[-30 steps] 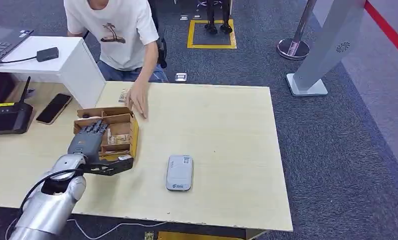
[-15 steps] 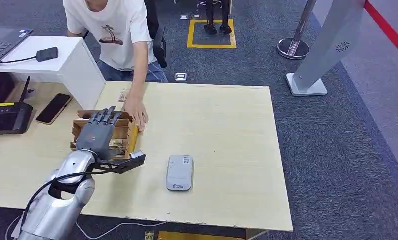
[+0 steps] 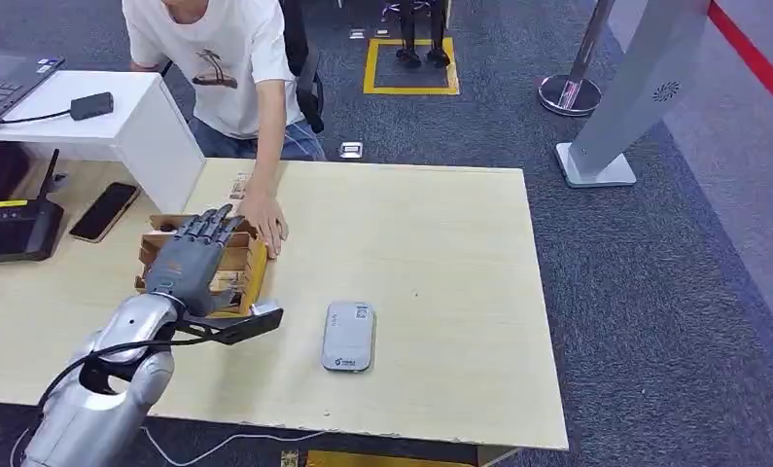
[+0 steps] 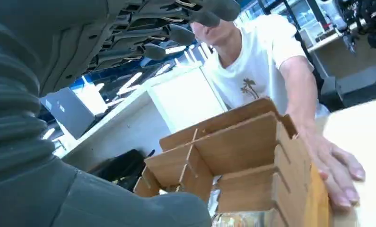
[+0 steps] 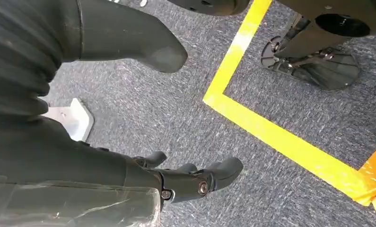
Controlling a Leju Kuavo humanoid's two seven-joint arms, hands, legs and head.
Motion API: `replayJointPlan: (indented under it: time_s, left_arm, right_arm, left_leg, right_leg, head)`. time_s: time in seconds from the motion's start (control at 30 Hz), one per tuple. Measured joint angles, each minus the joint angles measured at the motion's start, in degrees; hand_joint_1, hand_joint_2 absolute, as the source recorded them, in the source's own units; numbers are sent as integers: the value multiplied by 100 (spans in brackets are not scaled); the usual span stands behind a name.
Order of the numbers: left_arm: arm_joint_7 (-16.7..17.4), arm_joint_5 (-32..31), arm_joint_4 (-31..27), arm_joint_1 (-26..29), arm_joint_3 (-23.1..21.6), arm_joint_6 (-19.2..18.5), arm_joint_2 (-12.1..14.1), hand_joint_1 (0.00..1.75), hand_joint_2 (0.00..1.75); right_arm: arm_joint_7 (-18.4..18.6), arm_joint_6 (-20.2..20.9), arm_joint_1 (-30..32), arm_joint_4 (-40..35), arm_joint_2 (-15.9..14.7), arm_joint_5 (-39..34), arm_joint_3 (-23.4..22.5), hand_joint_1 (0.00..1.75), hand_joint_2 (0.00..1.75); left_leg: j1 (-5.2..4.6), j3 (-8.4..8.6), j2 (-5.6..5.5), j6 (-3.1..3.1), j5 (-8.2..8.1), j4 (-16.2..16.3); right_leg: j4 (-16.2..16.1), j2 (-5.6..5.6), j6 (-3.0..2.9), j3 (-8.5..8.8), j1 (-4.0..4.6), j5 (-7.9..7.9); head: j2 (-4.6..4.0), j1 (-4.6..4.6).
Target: Pass the card to the sensor for recognition and then transmit it.
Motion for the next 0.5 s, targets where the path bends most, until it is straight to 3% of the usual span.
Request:
replayJointPlan:
  time_s: [0.13,0.33,0.4,0.43,0.5]
  left_arm:
    - [-270,958,-20,-87,-78,-373,523,0,175]
    - [-264,1363,-203,-288,-247,-601,1246,0,175]
    - [-280,1946,-241,-399,-359,-1135,1509,0,175]
    - [-349,2406,-254,-485,-448,-1537,1756,0,175]
    - [-526,3104,-254,-669,-603,-1914,2311,0,175]
  right_arm:
    - [-17,33,3,0,0,70,-20,0,175]
    - [-44,26,13,0,0,68,-122,0,175]
    - [-61,63,10,0,0,136,-129,0,175]
    - [-61,99,-2,0,0,195,-129,0,175]
    - [-57,155,-22,0,0,282,-129,0,175]
  left_leg:
    - [1,0,6,0,0,0]
    - [2,0,5,-1,0,-1]
    - [6,-1,6,-1,1,-1]
    - [6,-1,13,-2,1,-1]
    - [8,1,40,-2,1,-1]
  right_leg:
    - [0,6,0,-4,1,0]
    - [1,5,-1,-2,2,0]
    - [4,6,-1,0,5,0]
    - [5,9,-5,-2,6,3]
    - [5,34,-8,-12,8,7]
  head:
    - [0,0]
    - [0,-2]
    - [0,4]
    - [0,9]
    - [0,5]
